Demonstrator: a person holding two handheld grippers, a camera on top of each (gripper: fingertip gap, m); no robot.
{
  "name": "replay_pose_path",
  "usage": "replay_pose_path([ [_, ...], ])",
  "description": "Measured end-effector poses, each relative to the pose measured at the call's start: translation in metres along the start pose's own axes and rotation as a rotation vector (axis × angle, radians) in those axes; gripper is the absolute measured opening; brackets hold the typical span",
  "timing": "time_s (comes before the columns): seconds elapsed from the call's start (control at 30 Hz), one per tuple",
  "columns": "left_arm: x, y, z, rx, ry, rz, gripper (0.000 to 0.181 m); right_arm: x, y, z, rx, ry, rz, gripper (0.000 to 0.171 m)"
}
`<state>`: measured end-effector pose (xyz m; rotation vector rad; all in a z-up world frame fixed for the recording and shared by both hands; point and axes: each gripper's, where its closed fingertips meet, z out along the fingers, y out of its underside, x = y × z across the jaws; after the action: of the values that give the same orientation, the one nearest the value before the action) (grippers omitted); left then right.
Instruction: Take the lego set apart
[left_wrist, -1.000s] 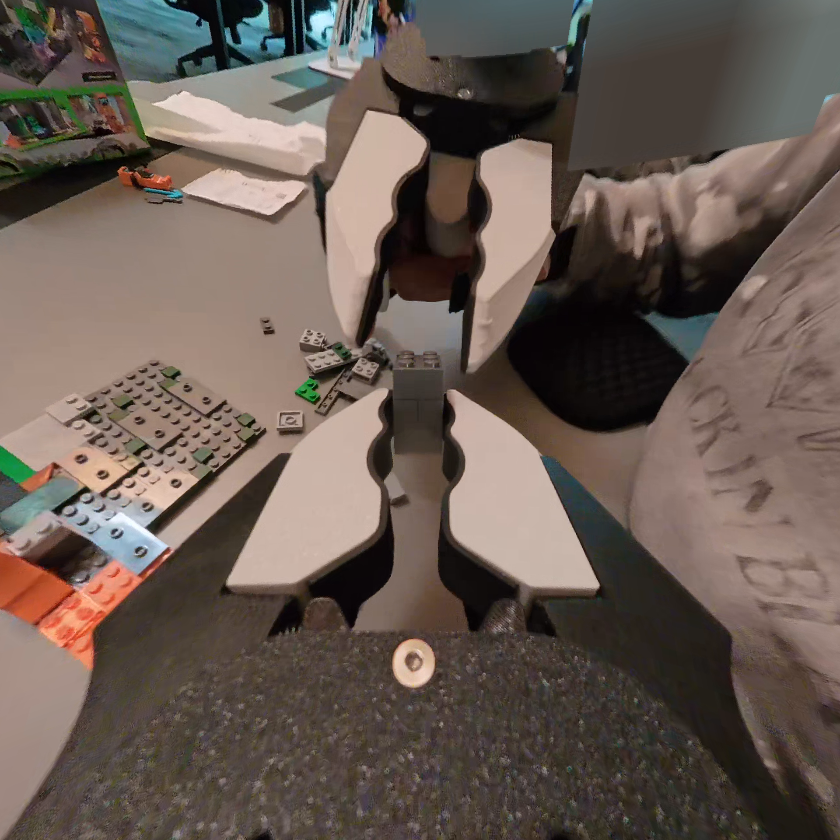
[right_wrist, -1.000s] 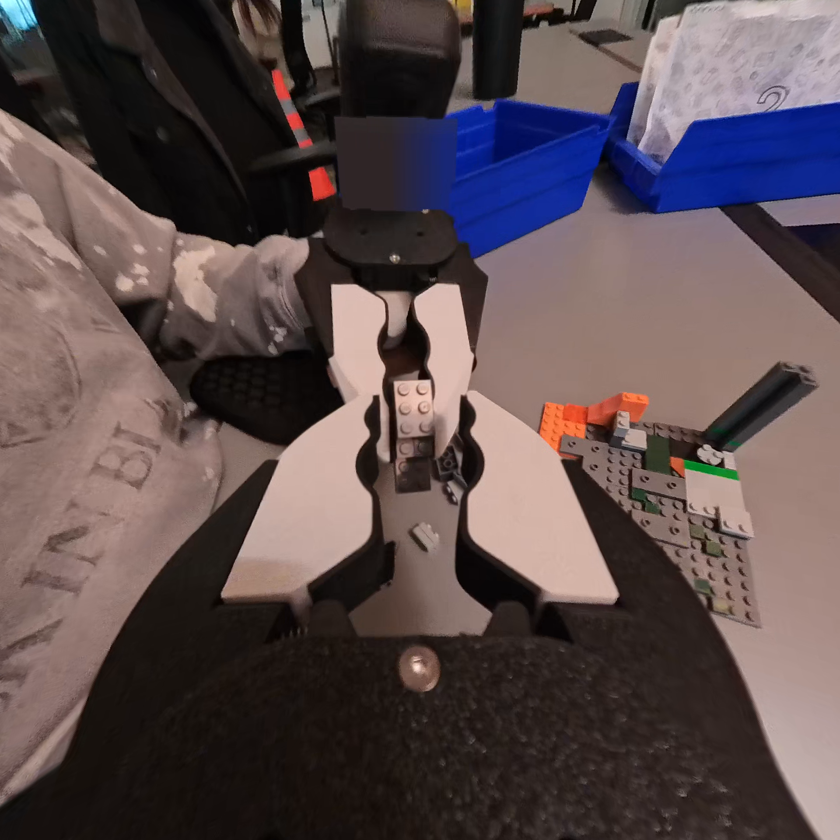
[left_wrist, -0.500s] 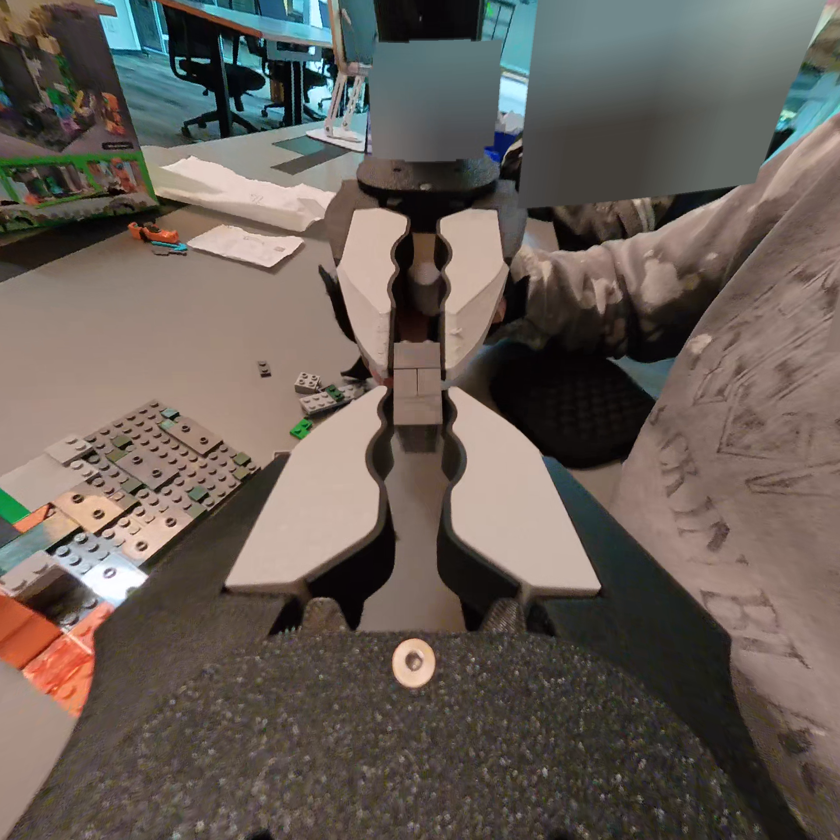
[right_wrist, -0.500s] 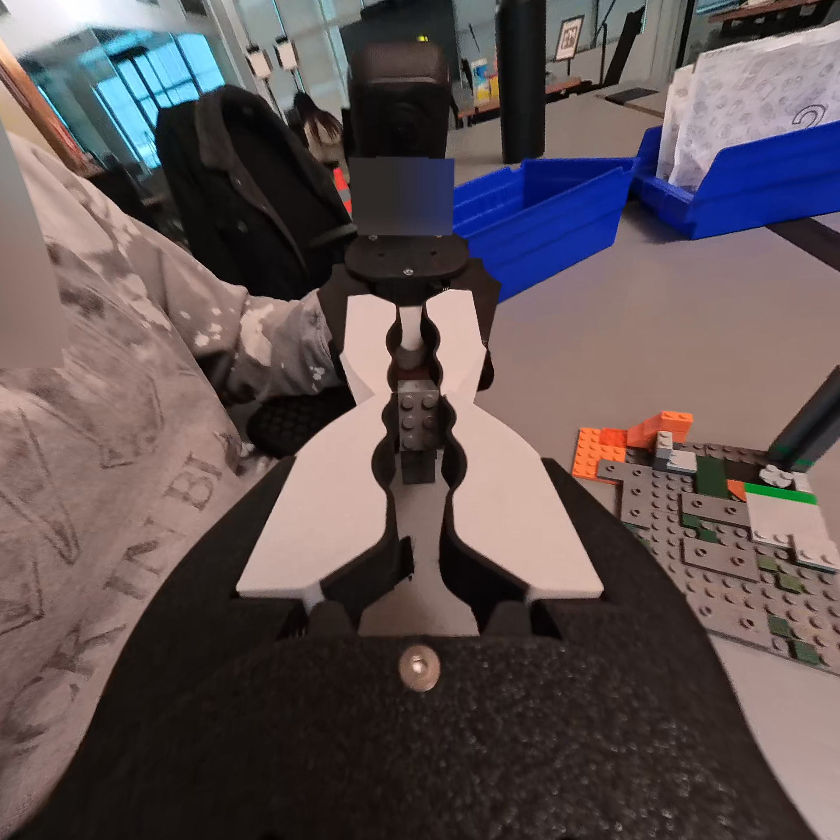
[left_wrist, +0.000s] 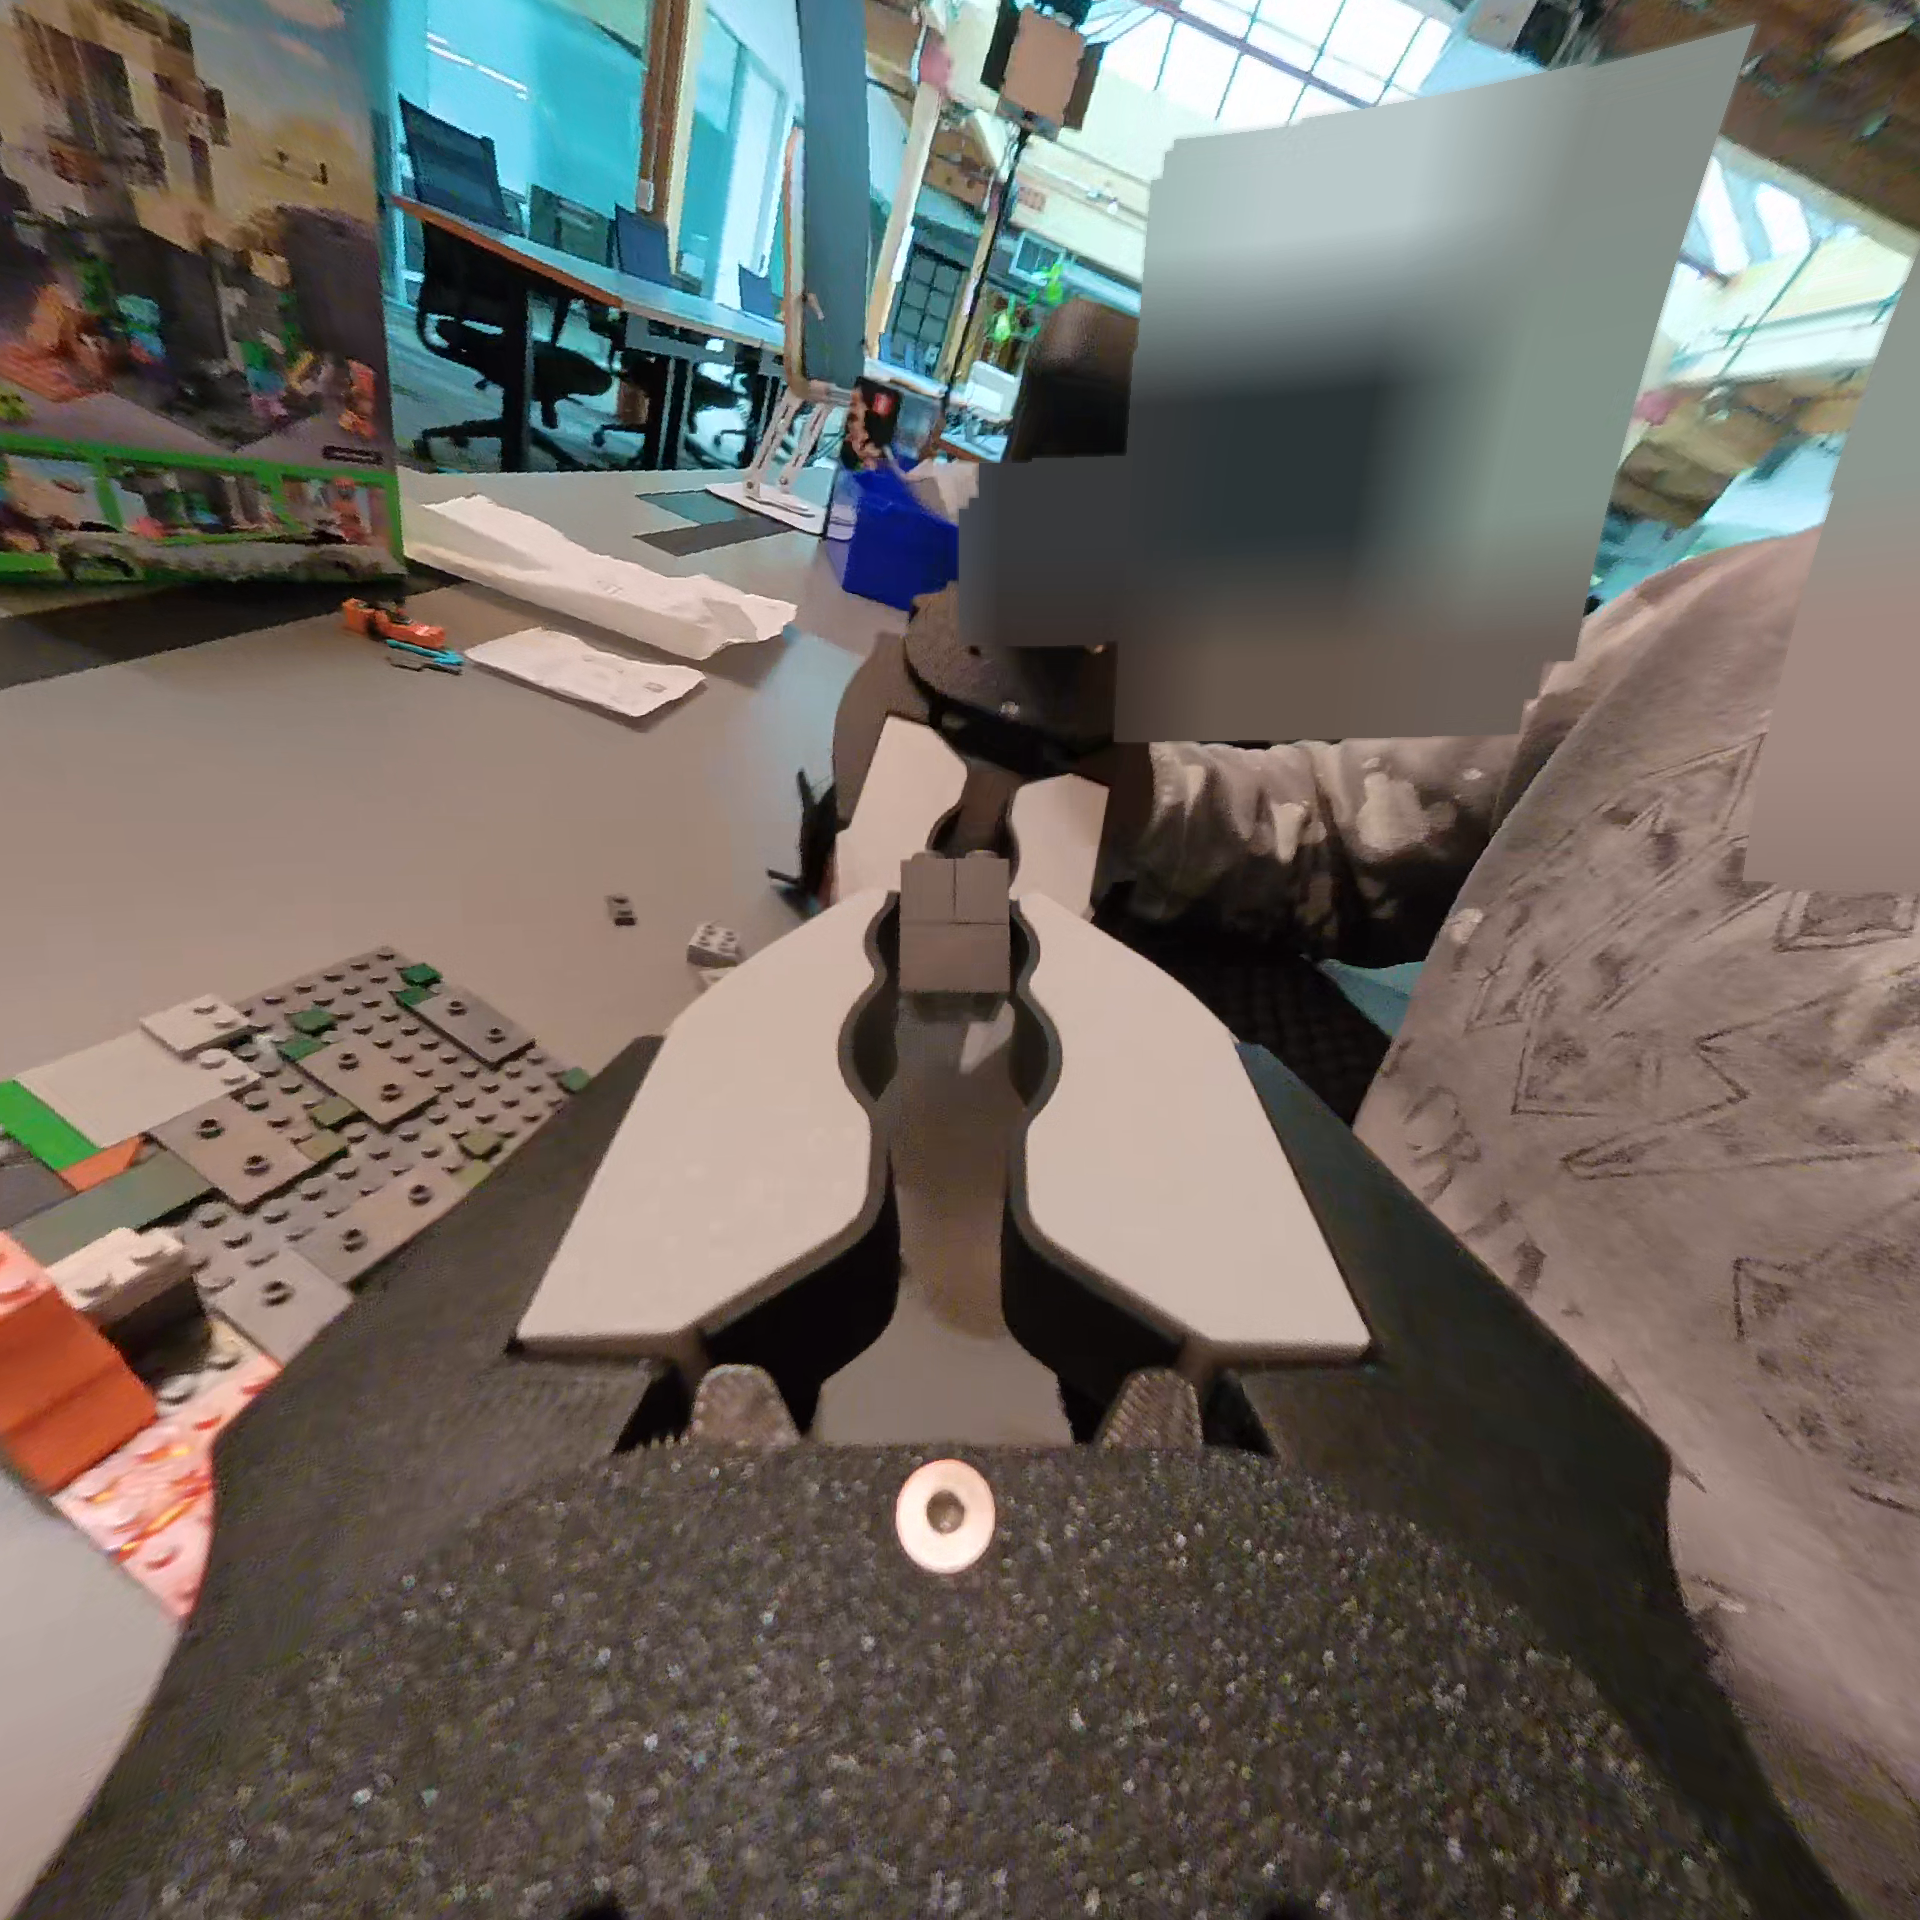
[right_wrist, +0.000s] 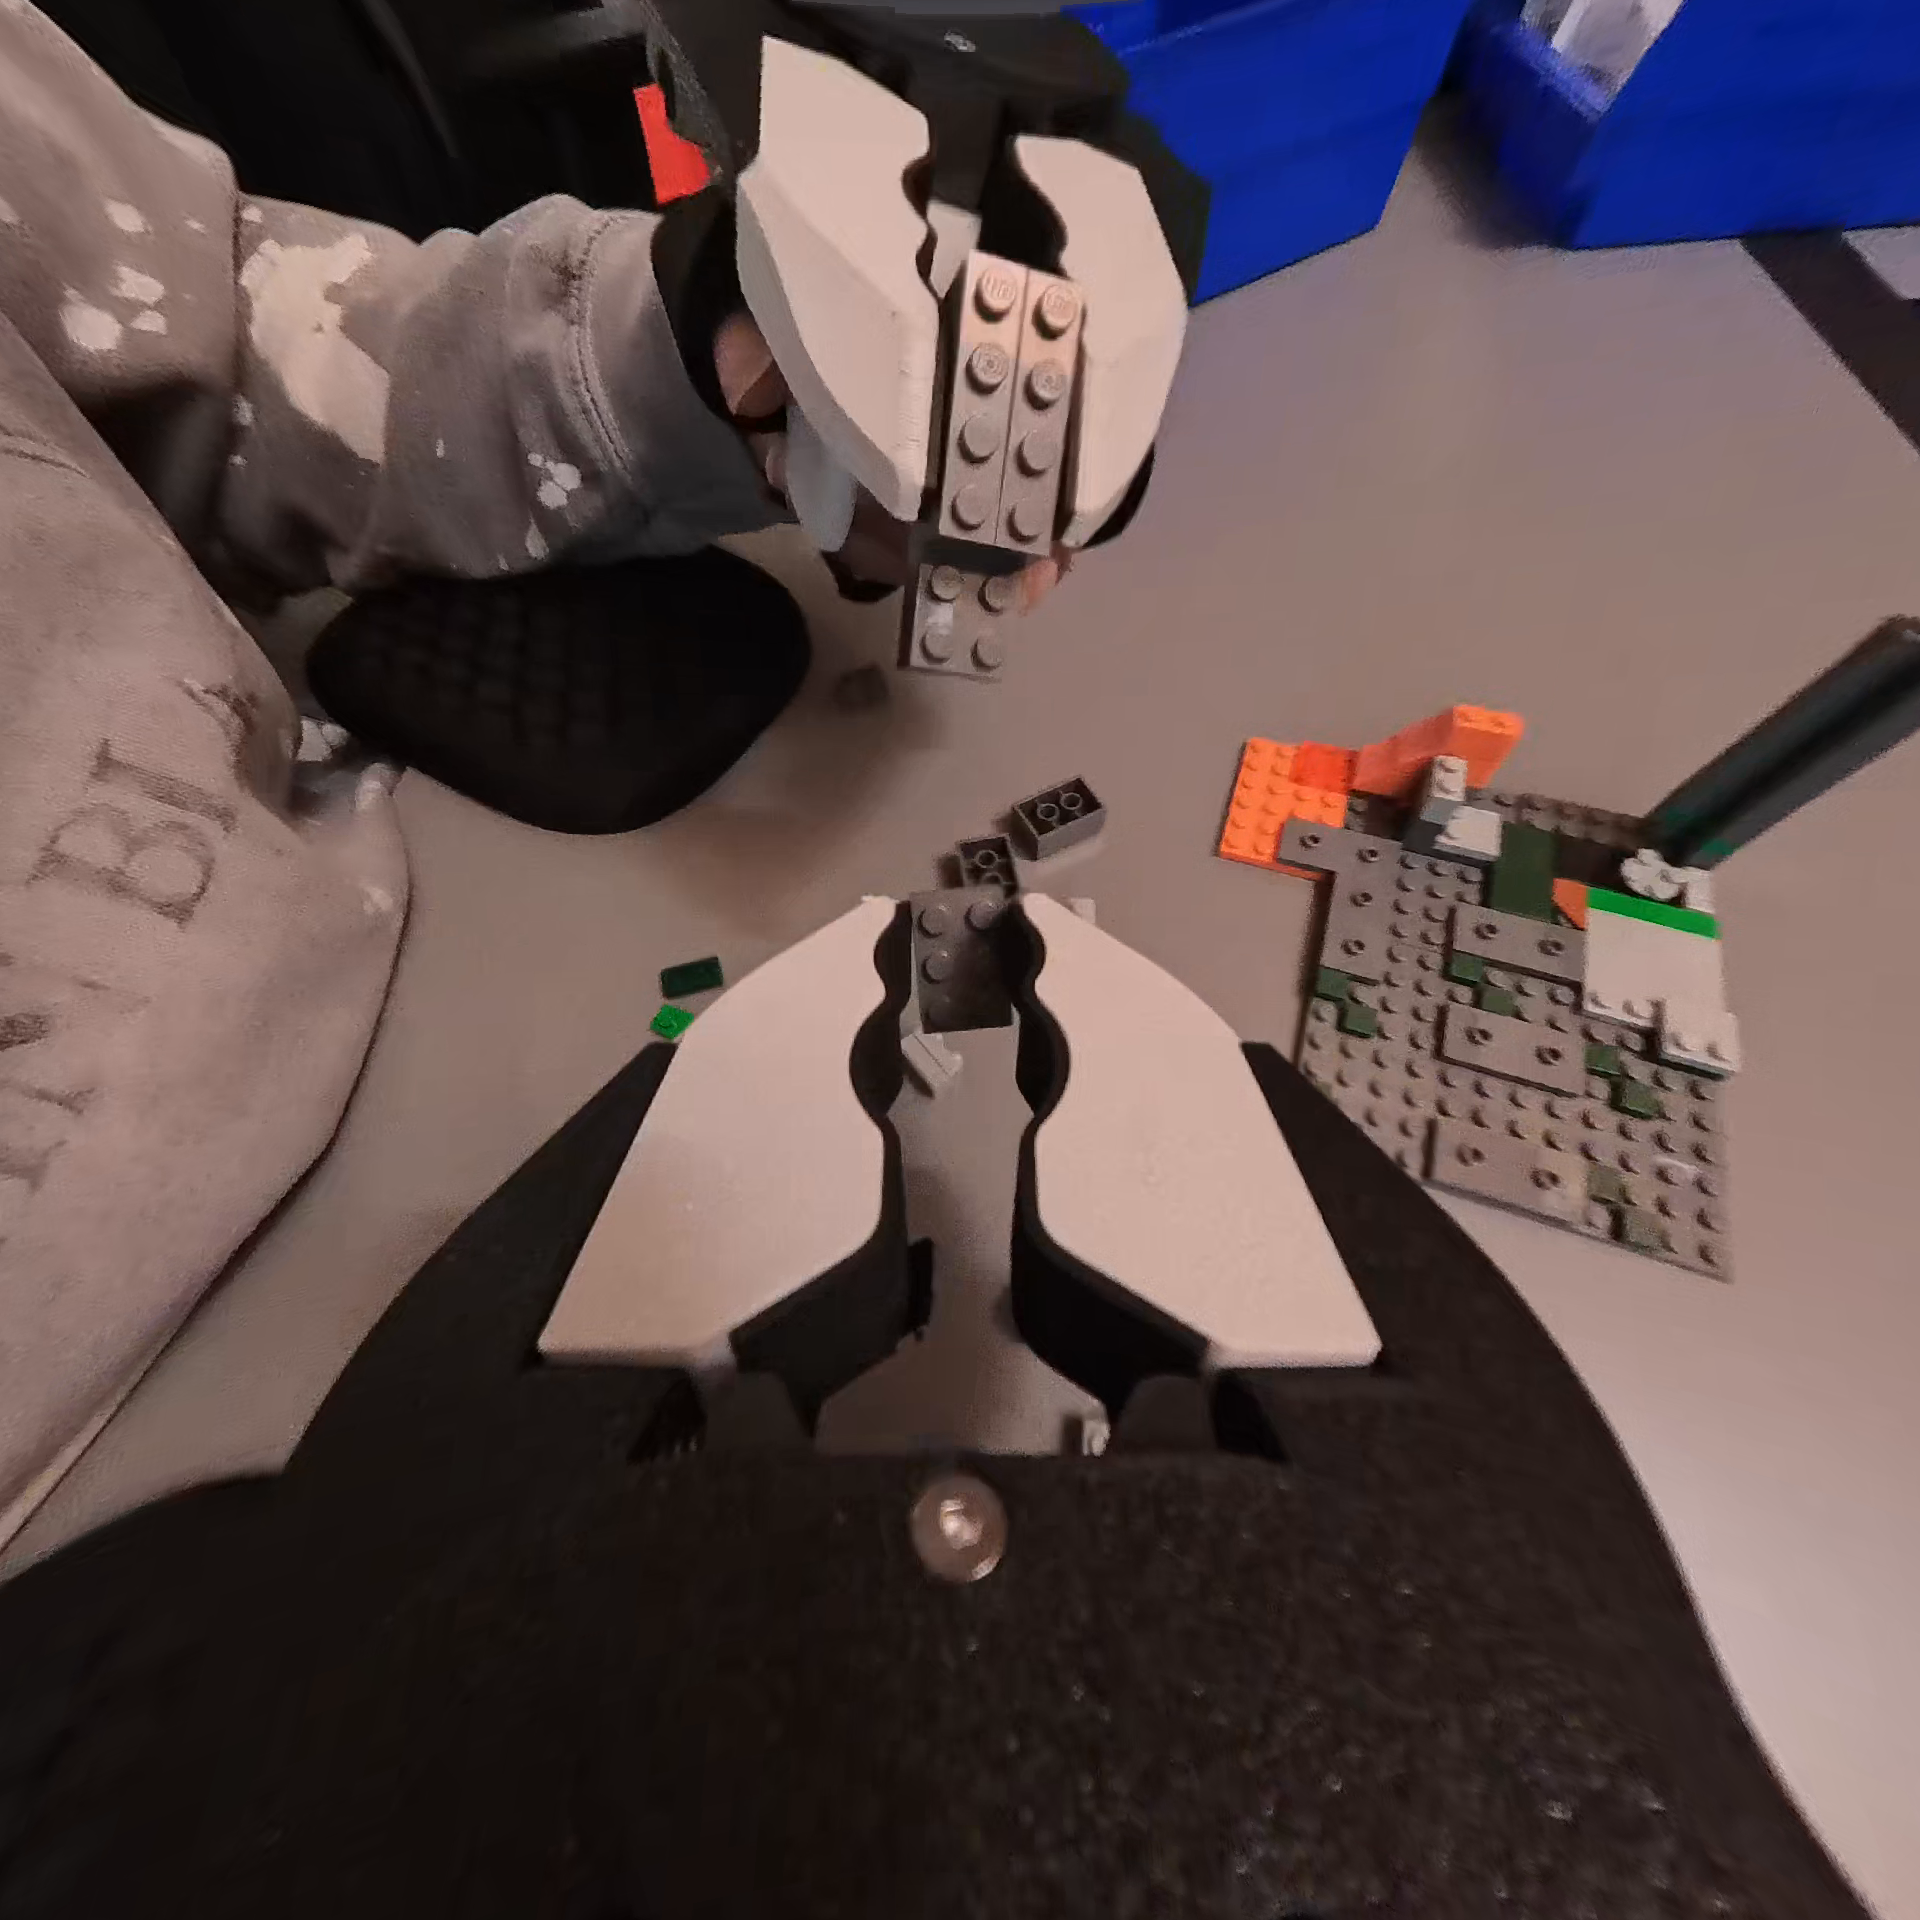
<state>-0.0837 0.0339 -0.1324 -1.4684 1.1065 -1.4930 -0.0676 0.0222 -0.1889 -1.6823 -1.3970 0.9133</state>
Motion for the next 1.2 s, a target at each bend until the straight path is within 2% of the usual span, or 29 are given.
replay_pose_path([
  [0.17, -0.001, 0.008, 0.002, 0.009, 0.014, -0.065, 0.018, -0.003, -0.007, 0.003, 0.014, -0.006, -0.015, 0.027],
  [0.37, 0.004, 0.018, 0.011, -0.05, 0.003, 0.015, 0.018, -0.007, -0.04, -0.015, 0.135, -0.005, -0.029, 0.031],
  [0.73, 0.027, 0.035, 0.019, -0.141, 0.147, -0.036, 0.018, -0.027, -0.04, -0.002, 0.094, 0.08, -0.365, 0.038],
  [0.87, 0.041, 0.041, 0.019, -0.176, 0.278, -0.135, 0.018, -0.039, -0.035, -0.001, 0.072, 0.067, -0.512, 0.038],
  [1.1, 0.053, 0.055, 0.016, -0.297, 0.49, -0.457, 0.018, -0.057, -0.028, -0.001, 0.009, 0.006, -0.594, 0.04],
  [1.2, 0.061, 0.062, 0.013, -0.35, 0.554, -0.489, 0.018, -0.06, -0.023, -0.002, -0.026, -0.004, -0.61, 0.039],
])
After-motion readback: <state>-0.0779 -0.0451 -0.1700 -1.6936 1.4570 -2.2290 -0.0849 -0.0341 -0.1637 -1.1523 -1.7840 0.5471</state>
